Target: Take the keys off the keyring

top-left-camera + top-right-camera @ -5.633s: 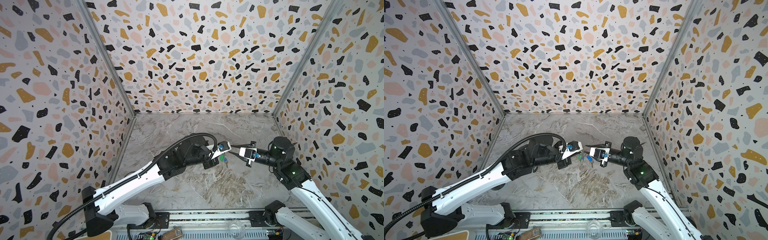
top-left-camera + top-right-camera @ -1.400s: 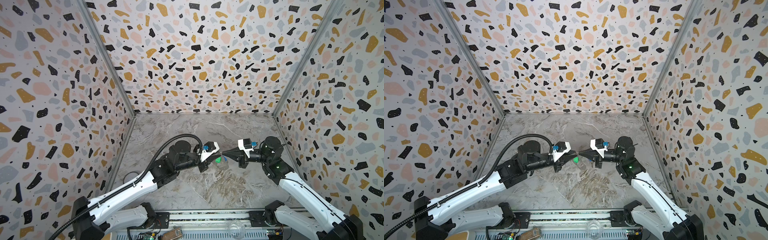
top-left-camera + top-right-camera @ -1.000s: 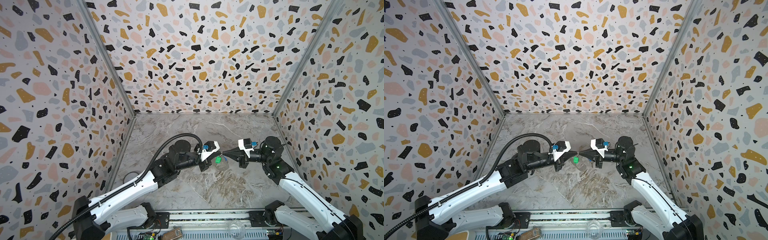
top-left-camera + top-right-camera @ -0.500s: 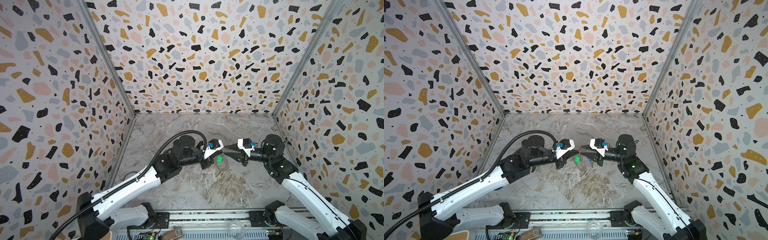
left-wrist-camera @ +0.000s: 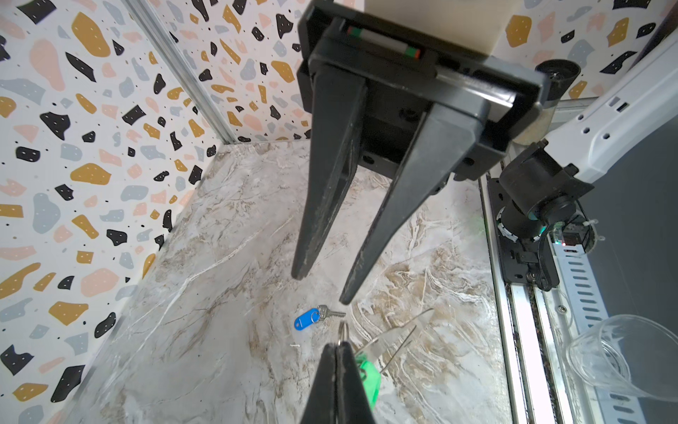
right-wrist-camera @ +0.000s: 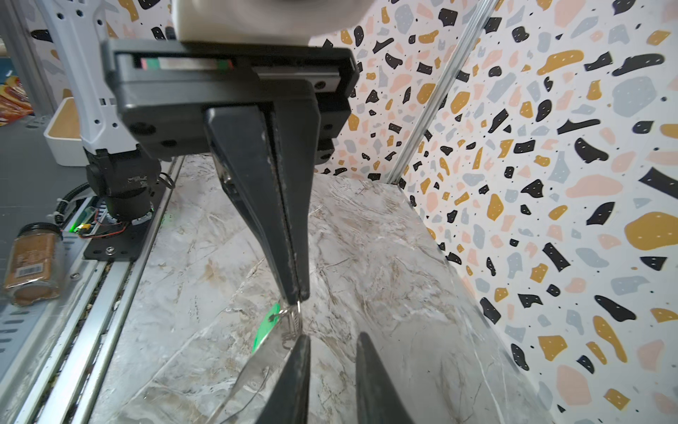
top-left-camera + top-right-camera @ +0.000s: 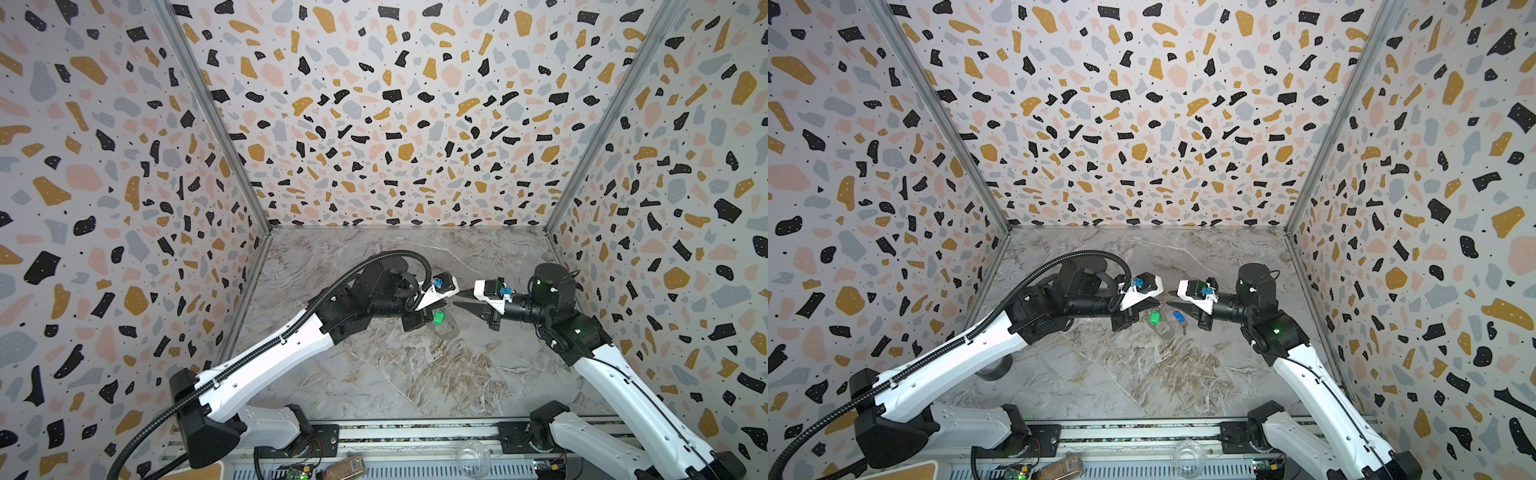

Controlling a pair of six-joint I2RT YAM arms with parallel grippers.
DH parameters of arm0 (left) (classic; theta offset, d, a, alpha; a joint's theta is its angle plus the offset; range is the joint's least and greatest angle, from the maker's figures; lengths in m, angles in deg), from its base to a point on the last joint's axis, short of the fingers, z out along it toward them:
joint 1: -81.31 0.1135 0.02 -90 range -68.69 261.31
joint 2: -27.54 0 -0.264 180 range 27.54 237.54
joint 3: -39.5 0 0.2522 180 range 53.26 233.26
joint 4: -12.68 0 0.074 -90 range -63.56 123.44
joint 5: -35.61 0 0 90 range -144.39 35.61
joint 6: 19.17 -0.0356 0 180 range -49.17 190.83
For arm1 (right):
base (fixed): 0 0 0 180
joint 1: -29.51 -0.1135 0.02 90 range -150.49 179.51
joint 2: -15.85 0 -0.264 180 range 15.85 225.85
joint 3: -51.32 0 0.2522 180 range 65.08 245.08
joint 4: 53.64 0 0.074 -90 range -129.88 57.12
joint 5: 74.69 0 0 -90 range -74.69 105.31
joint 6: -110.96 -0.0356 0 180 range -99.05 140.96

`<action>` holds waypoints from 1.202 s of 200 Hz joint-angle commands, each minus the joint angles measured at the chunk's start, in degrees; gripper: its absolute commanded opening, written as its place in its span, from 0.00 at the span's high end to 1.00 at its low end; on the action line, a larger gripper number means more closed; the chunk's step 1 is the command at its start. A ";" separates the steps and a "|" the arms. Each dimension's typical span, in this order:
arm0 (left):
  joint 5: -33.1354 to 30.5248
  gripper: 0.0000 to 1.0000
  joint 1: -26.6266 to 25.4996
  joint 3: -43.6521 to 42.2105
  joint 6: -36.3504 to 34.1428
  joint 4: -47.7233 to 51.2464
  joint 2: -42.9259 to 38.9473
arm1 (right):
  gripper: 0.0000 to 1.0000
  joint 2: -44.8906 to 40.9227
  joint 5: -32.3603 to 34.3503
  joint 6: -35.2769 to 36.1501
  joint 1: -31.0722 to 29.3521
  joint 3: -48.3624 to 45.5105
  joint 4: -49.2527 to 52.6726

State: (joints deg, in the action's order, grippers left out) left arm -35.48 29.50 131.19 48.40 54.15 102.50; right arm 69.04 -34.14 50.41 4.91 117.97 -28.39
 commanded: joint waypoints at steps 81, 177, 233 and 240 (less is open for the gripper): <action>0.33 1.00 -0.16 2.70 -1.82 2.00 0.19 | 0.81 2.80 -8.33 -4.28 0.01 0.83 -0.01; 0.28 1.00 -0.24 1.02 -2.08 -0.38 -1.00 | 0.82 4.46 -10.69 -7.33 -0.36 -0.53 -1.83; 0.60 1.00 -0.49 0.65 -2.35 -0.40 -0.97 | 0.89 5.06 -11.43 -8.40 -0.58 -0.65 -2.98; 0.53 1.00 -0.53 0.59 -2.41 -0.38 -1.06 | 0.90 4.92 -11.50 -8.75 -0.58 -0.82 -3.44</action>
State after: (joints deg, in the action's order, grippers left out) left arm -35.37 29.37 131.85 46.73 56.79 103.07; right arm 74.31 -44.15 43.04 4.62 117.27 -30.14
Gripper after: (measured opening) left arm 0.047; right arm 0.109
